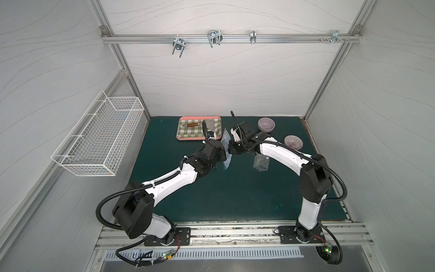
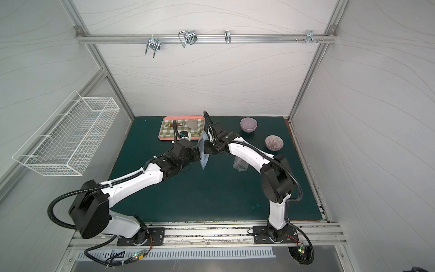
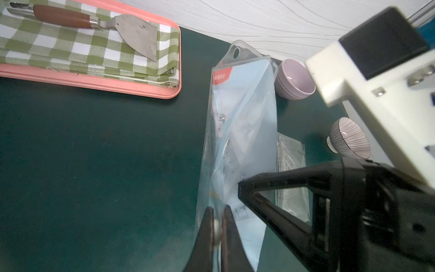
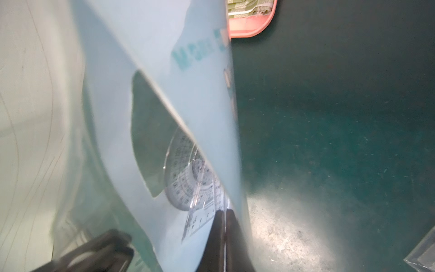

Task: Open the ruler set and take out the ruler
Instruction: Take out the ruler from the ruler set bag.

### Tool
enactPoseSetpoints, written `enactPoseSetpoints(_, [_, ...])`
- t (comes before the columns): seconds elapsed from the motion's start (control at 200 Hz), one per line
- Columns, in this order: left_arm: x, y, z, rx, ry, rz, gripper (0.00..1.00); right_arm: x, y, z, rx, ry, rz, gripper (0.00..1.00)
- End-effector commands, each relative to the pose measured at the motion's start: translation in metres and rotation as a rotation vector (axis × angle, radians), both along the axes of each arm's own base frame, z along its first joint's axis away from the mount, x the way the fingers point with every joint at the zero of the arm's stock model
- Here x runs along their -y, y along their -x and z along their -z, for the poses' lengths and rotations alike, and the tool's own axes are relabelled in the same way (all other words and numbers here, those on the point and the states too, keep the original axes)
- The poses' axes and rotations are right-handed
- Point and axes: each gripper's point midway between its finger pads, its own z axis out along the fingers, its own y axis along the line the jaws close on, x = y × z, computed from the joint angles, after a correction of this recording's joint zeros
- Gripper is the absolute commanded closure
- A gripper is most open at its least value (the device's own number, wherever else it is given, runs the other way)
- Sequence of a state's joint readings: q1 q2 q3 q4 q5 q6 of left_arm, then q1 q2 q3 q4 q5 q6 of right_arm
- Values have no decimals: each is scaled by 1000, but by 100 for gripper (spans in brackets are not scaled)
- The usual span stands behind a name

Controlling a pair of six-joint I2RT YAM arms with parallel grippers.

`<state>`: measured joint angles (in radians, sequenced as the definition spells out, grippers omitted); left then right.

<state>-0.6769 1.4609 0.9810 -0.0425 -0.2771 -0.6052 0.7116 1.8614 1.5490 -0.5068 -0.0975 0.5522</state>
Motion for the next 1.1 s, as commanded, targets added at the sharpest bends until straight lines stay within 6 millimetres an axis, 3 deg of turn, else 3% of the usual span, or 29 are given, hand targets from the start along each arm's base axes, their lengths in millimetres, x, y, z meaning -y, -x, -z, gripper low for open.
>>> enactPoseSetpoints(0.0, [9,-19,-28,71,69,-47,100,13,-4,-17,40,23,32,95])
enactPoseSetpoints(0.41, [19,-29,-20,66,41,-44,100,37,-7,-62,154,39,78,96])
enactPoseSetpoints(0.71, [12,-32,-18,85,-12,-57,100,61,3,-110,219,-22,85,97])
enactPoseSetpoints(0.92, [-5,-28,-32,129,-92,-75,100,82,12,-129,190,-98,58,96])
enactPoseSetpoints(1.095, [-34,-17,-50,164,-159,-108,100,90,14,-120,92,-217,-32,97])
